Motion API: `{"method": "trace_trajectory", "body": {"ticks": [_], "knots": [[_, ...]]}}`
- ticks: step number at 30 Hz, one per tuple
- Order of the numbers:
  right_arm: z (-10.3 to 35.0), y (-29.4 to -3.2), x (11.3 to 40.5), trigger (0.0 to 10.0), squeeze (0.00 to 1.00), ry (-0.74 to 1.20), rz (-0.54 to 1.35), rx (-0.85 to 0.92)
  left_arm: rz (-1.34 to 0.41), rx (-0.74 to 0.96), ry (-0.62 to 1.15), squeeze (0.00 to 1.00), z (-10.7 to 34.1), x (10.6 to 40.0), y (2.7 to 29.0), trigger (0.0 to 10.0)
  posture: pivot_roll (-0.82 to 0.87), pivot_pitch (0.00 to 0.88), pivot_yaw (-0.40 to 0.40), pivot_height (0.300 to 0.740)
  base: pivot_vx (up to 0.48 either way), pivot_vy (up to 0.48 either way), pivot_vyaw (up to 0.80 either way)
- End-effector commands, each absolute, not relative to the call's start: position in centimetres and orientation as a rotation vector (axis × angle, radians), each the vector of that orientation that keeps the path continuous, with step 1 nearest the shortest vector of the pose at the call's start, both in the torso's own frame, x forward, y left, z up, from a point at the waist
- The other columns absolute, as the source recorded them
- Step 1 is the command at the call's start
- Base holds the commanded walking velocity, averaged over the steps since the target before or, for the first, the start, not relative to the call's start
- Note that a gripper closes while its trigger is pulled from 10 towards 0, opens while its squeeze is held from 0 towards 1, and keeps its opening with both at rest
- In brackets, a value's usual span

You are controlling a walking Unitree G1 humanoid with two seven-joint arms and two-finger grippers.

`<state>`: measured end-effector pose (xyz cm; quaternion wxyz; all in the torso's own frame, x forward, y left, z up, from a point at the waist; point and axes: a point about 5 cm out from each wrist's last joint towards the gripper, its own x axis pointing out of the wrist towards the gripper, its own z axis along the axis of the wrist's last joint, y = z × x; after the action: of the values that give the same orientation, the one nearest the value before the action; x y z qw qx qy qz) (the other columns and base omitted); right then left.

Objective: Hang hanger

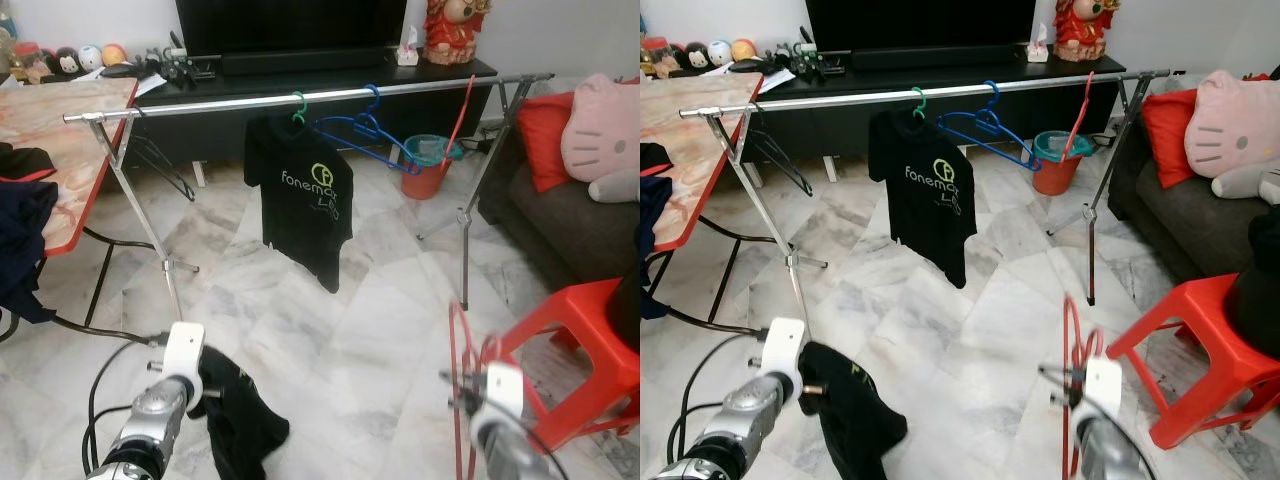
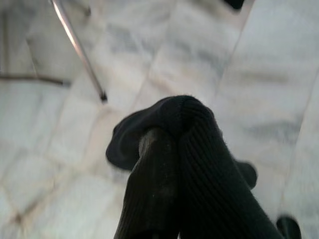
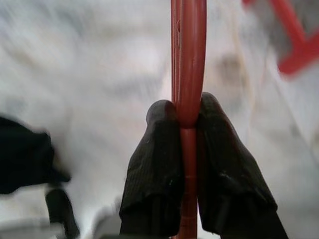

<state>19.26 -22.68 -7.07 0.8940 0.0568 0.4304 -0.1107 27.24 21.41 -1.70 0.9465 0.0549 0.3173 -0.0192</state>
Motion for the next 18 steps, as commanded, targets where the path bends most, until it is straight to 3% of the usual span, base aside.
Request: {"method": "trace_trajectory", "body": {"ticks": [1,9,14,18], "knots": [[-7.6,-22.6,18.4,10.0,0.00,0.921,-0.248,0.102,-0.027,0.118,0.688,0.00,-2.4,26.4,21.6,10.0,-0.15,0.000,0.016,0.740,0.000,0.000,0.00],[-9.5,-21.4,14.7,10.0,0.00,1.045,-0.172,0.015,0.018,0.100,0.869,0.00,-5.7,21.8,22.9,10.0,-0.15,0.000,0.014,0.740,0.000,0.000,0.00],[-9.8,-21.4,13.9,10.0,0.00,1.082,-0.148,-0.018,0.040,0.117,0.963,0.00,-6.8,19.7,23.4,10.0,-0.15,0.000,0.015,0.740,0.000,0.000,0.00],[-9.7,-21.3,14.3,10.0,0.00,1.063,-0.143,0.000,0.059,0.097,0.965,0.00,-6.8,19.7,23.5,10.0,-0.15,0.000,0.014,0.740,0.000,0.000,0.00]]}}
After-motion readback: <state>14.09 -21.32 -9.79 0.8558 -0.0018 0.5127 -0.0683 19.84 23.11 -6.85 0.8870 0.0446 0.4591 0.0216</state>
